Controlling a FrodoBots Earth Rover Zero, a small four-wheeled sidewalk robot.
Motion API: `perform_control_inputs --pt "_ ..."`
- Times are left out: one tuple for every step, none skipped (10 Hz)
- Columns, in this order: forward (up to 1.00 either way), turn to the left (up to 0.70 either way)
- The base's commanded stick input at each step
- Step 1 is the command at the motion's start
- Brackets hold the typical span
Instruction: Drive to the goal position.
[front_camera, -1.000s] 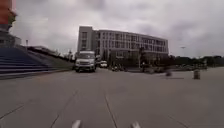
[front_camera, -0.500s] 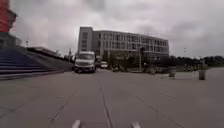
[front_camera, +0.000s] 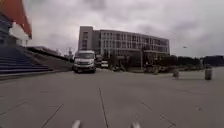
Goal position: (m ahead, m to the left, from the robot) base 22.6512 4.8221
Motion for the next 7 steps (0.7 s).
perform_control_inputs --pt "0.70 0.00" --pt "0.70 0.00" --pt "0.70 0.00" --pt "0.70 0.00" --pt "0.70 0.00" --pt "0.70 0.00" --pt "0.70 0.00"
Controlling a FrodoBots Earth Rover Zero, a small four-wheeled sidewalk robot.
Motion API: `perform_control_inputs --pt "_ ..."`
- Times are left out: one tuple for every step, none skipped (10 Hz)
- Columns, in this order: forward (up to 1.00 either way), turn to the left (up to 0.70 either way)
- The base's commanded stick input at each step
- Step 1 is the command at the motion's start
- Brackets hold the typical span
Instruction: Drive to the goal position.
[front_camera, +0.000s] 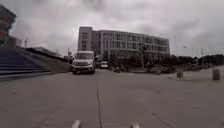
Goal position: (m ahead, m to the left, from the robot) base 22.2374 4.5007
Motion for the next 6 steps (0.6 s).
perform_control_inputs --pt "0.70 0.00" --pt "0.70 0.00" --pt "0.70 0.00" --pt "0.70 0.00" --pt "0.70 0.00" --pt "0.70 0.00"
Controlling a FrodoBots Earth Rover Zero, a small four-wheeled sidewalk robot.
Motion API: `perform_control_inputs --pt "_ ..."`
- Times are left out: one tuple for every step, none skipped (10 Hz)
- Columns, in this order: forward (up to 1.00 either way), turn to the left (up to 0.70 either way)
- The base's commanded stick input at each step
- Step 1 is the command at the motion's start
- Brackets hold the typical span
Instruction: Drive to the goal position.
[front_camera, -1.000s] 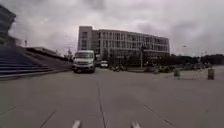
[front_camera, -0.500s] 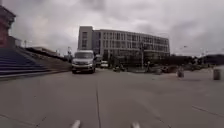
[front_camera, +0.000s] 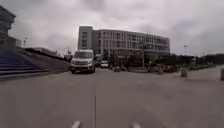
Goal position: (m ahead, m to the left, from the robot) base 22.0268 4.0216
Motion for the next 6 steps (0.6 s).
perform_control_inputs --pt "0.70 0.00" --pt "0.70 0.00" --pt "0.70 0.00" --pt "0.70 0.00" --pt "0.70 0.00" --pt "0.70 0.00"
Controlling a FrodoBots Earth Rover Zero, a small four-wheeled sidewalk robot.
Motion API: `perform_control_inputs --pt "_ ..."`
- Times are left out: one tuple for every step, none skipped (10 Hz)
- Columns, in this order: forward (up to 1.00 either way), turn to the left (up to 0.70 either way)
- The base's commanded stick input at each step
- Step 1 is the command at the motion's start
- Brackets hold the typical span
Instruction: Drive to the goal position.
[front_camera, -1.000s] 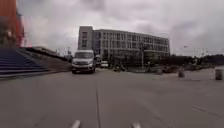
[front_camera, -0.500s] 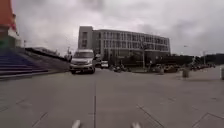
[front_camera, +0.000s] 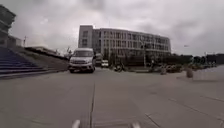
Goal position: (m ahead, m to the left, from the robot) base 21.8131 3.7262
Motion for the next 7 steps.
perform_control_inputs --pt "0.70 0.00" --pt "0.70 0.00" --pt "0.70 0.00" --pt "0.70 0.00" --pt "0.70 0.00" --pt "0.70 0.00" --pt "0.70 0.00"
